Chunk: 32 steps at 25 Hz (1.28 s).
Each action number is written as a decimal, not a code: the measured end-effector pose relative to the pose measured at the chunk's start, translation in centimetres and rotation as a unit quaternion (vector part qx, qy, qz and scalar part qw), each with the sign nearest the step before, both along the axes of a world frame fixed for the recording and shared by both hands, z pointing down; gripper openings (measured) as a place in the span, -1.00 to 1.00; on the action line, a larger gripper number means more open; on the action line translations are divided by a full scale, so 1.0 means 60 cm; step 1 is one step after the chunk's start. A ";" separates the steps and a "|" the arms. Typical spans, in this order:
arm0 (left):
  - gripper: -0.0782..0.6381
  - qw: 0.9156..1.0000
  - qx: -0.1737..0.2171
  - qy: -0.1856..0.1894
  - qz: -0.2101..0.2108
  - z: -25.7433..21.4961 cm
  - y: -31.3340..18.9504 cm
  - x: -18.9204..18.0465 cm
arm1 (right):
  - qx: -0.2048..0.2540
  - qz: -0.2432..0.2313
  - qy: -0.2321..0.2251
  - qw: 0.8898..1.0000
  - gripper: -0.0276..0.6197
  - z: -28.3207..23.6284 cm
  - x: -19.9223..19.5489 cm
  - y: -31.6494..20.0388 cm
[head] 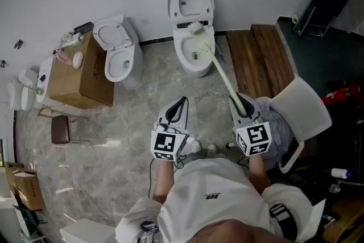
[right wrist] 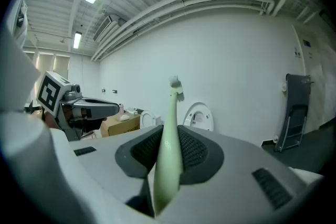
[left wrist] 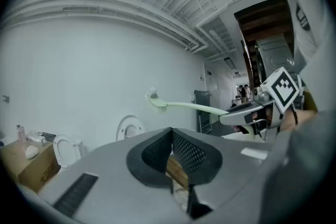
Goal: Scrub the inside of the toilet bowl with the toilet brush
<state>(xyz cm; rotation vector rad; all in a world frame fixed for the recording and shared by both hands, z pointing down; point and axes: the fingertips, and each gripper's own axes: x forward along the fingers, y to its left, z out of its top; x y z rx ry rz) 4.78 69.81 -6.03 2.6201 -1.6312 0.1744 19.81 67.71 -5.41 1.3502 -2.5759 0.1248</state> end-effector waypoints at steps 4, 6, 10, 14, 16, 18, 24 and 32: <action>-0.76 1.000 0.003 -0.002 0.005 0.008 -0.028 -0.020 | -0.002 0.001 -0.003 1.000 -0.68 0.009 -0.032 -0.029; -0.76 1.000 0.004 -0.001 0.007 0.010 -0.043 -0.036 | -0.004 0.000 0.003 1.000 -0.68 0.014 -0.051 -0.044; -0.76 1.000 0.002 0.004 0.010 0.017 -0.073 -0.069 | -0.004 0.003 0.007 1.000 -0.68 0.019 -0.084 -0.071; -0.76 1.000 -0.002 0.003 0.017 0.026 -0.104 -0.086 | -0.007 0.008 0.008 1.000 -0.68 0.026 -0.103 -0.093; -0.76 1.000 -0.004 0.003 0.020 0.029 -0.120 -0.089 | -0.012 0.009 0.011 1.000 -0.68 0.031 -0.108 -0.106; -0.76 1.000 -0.004 -0.001 0.023 0.031 -0.138 -0.092 | -0.016 0.012 0.012 1.000 -0.68 0.034 -0.111 -0.121; -0.76 1.000 -0.005 -0.003 0.017 0.040 -0.218 -0.091 | -0.022 0.011 0.010 1.000 -0.68 0.047 -0.111 -0.198; -0.76 1.000 -0.014 -0.007 0.000 0.052 -0.372 -0.092 | -0.029 -0.012 0.002 1.000 -0.68 0.056 -0.121 -0.369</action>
